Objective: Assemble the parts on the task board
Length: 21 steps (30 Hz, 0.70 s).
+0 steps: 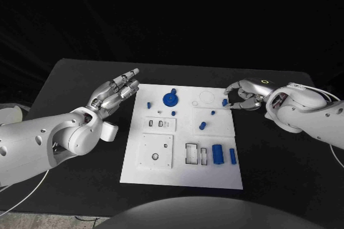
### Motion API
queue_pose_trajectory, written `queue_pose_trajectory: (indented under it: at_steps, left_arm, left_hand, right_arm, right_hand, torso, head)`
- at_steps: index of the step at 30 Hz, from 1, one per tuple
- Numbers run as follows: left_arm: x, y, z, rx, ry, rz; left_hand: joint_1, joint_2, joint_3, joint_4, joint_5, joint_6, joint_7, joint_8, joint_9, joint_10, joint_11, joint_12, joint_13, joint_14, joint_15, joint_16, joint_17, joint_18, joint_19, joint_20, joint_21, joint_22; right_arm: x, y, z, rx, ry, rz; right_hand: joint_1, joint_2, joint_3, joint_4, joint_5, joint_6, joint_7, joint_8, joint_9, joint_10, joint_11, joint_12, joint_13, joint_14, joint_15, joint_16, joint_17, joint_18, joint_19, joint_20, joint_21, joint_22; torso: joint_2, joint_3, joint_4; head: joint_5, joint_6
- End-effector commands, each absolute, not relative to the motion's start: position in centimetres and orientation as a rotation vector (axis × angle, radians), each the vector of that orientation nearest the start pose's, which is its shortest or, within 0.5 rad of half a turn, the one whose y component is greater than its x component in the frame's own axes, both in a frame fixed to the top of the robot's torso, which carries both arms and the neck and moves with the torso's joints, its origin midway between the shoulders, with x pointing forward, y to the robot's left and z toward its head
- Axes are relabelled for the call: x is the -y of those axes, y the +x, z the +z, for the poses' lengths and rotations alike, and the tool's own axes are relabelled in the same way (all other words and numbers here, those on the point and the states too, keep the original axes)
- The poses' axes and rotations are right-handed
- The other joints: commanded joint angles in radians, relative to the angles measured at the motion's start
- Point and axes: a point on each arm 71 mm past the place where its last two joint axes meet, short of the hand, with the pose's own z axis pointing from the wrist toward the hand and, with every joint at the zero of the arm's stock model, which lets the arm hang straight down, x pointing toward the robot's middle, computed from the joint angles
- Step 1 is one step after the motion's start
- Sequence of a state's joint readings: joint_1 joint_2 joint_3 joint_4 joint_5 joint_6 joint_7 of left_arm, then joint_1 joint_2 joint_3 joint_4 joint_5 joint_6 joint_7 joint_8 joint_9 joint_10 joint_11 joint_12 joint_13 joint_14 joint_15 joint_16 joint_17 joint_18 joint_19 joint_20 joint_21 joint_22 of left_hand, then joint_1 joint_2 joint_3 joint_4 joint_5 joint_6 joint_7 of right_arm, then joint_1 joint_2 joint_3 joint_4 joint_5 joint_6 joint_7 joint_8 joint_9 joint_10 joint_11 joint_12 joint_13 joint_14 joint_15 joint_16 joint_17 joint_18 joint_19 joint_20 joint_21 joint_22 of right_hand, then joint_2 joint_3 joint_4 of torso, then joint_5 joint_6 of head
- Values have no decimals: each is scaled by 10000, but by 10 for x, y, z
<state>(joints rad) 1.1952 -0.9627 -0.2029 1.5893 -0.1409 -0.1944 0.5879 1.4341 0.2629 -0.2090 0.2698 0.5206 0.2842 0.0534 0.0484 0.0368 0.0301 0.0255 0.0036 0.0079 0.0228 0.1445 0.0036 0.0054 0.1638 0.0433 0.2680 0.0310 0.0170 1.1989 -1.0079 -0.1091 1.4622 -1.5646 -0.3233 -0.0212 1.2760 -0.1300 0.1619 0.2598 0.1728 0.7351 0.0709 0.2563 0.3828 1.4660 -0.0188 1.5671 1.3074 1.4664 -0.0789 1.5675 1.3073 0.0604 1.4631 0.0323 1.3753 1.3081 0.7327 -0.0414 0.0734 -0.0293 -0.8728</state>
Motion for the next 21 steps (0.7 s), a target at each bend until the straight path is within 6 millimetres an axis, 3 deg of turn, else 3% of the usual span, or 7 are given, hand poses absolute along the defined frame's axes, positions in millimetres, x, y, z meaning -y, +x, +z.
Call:
queue_pose_trajectory:
  at_steps: [1,13,17,21]
  left_arm:
    - [-240,445,-217,-14935,-8927,-16354]
    - [-241,445,-218,-14991,-8964,-16324]
    - [-241,445,-218,-15007,-8970,-16326]
    - [-241,445,-218,-15023,-8977,-16328]
  left_hand:
    - [108,19,53,-28,48,-15,78,35,5,-1,38,48,13,-19,54,45,16,179,25,35,58,11]
    - [112,24,59,-31,52,-24,80,33,3,-1,41,48,13,-18,58,45,16,178,25,38,58,11]
    - [116,26,63,-33,54,-28,82,32,3,0,43,49,13,-18,61,45,16,178,27,41,59,11]
    - [116,26,63,-33,54,-28,82,32,3,0,43,49,13,-18,61,45,16,178,27,41,59,11]
  right_arm:
    - [297,477,-209,-16839,-2295,4381]
    - [293,480,-214,-16898,-2229,4315]
    - [292,480,-216,-16969,-2213,4277]
    - [292,481,-218,-17044,-2216,4226]
  right_hand:
    - [151,3,26,-11,209,-100,-23,233,155,1048,-26,37,2634,1044,-18,33,2635,-94,52,-11,-77,1690]
    - [349,215,54,-383,1266,-342,-14,1463,1104,1048,-23,37,2634,1044,-13,33,2635,-76,37,-11,-192,1703]
    - [365,247,67,-463,1392,-383,-23,1703,1296,1048,-30,37,2634,1044,-19,33,2635,-72,33,-10,-220,1705]
    - [350,283,69,-566,1478,-355,-42,2126,1633,1048,-50,37,2634,1044,-28,33,2635,-70,38,-20,-240,1717]
  torso:
    - [9,3,13]
    - [6,-2,5]
    - [0,-2,6]
    - [3,0,7]
  head:
    - [-4,2]
    - [0,2]
    - [0,2]
    - [-5,2]
